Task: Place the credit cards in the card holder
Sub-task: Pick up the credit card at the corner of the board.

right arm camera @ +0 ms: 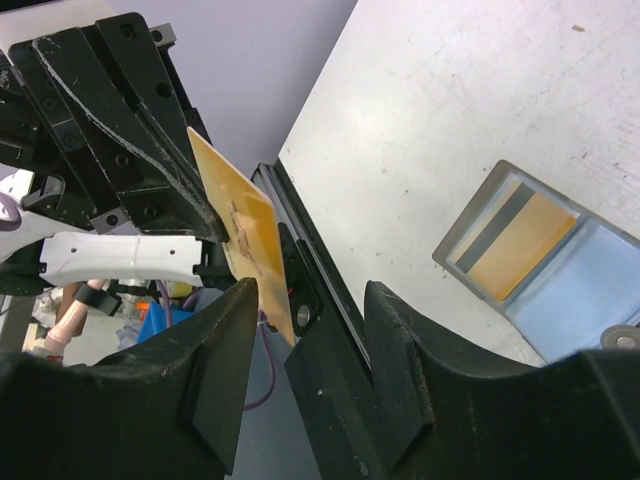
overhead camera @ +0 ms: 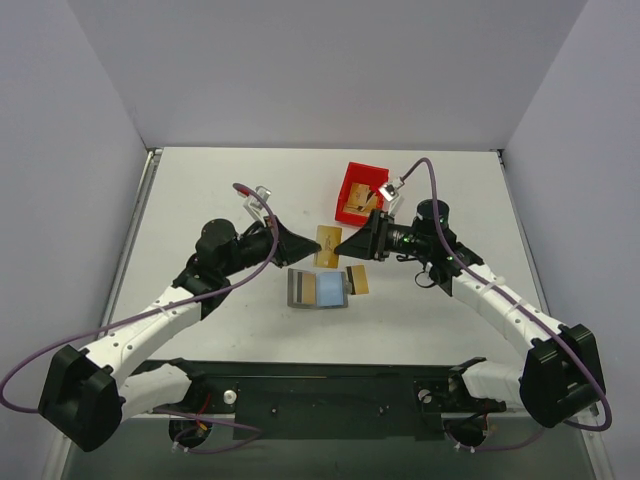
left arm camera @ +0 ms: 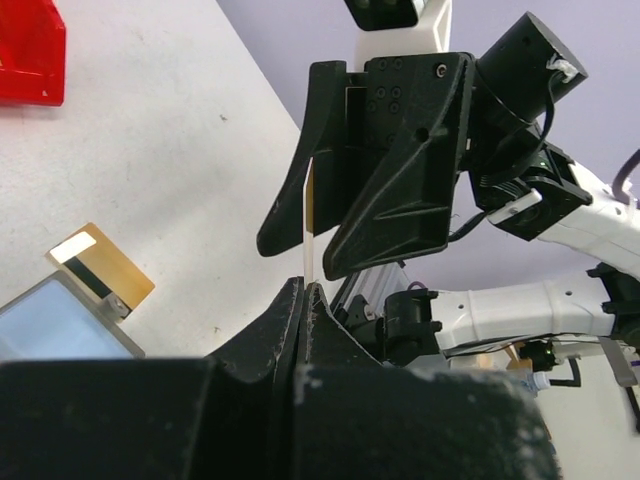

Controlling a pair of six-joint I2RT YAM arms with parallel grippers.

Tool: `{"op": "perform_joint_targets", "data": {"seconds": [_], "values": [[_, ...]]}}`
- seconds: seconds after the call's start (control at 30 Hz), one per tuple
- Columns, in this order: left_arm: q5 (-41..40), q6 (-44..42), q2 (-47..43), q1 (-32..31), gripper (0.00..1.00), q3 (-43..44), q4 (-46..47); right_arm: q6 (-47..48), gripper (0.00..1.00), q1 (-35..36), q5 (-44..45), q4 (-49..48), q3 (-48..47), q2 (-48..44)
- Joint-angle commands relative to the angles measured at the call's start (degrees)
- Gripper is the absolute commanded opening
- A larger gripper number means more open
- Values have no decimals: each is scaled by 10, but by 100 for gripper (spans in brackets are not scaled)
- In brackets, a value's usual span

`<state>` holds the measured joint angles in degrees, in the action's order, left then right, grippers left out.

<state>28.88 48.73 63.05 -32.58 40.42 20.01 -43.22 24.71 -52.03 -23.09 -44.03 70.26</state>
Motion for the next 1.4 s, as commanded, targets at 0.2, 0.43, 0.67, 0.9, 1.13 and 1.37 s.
{"op": "perform_joint_targets", "data": {"seconds": [0.2, 0.43, 0.67, 0.9, 1.13, 1.37], "values": [[40, 51, 18, -2, 0, 8, 107, -56, 43, -7, -19, -145, 3, -4], [28, 51, 16, -1, 0, 8, 112, -83, 40, -6, -33, -179, 9, 2], [-1, 60, 9, -1, 0, -8, 131, -86, 34, -5, -40, -177, 7, 3], [-12, 62, 8, -1, 0, -11, 129, -87, 32, -2, -42, -175, 3, 8], [-9, 63, 13, -1, 0, -9, 130, -86, 27, 2, -42, -173, -2, 15], [-6, 62, 19, -1, 0, -8, 129, -79, 6, 6, -45, -166, -4, 16]]}}
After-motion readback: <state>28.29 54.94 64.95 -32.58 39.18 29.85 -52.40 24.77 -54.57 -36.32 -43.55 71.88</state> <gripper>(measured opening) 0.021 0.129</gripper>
